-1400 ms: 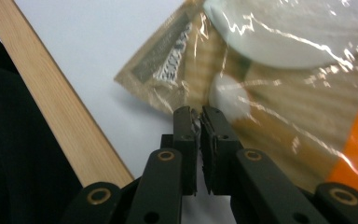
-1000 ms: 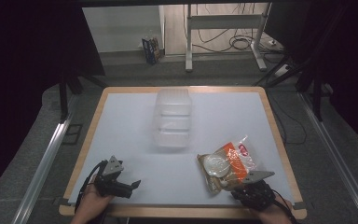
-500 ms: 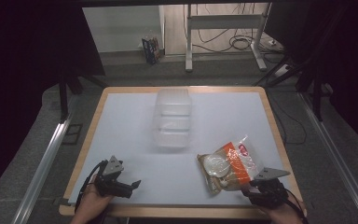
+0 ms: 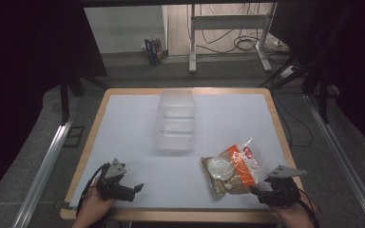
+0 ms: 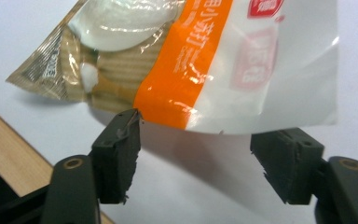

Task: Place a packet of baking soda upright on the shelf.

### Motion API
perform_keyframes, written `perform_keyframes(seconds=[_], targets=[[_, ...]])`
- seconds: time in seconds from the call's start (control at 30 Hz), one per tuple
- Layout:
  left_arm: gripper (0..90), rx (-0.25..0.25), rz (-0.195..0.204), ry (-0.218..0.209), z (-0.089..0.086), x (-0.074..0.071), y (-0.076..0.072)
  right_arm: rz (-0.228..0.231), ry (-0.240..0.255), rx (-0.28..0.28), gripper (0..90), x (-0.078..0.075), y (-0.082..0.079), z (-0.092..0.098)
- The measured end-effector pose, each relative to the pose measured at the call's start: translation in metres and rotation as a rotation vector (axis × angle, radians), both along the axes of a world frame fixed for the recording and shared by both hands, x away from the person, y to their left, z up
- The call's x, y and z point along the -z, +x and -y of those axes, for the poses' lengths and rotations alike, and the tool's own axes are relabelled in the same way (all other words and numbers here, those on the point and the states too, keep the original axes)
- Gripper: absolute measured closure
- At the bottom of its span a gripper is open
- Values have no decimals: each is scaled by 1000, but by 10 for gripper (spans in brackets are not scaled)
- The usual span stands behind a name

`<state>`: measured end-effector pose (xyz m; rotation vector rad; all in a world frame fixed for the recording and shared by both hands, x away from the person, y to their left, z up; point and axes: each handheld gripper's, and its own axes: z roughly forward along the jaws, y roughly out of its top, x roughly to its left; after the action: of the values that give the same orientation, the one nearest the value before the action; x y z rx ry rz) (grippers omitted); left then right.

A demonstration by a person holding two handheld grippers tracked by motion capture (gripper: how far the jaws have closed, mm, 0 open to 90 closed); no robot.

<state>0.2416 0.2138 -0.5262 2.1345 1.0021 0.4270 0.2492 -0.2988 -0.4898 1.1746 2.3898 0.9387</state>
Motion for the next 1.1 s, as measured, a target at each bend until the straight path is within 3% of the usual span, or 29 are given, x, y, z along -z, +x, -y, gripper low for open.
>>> perform_keyframes(seconds=[0.47, 0.83, 1.1], targets=[[0, 0, -3, 5, 1, 0, 0, 8, 62, 28, 272, -4, 17, 0], [0, 0, 3, 17, 2, 0, 0, 0, 102, 8, 297, -4, 33, -5], [0, -1, 3, 27, 3, 0, 0, -38, 118, -31, 349, -3, 52, -18]])
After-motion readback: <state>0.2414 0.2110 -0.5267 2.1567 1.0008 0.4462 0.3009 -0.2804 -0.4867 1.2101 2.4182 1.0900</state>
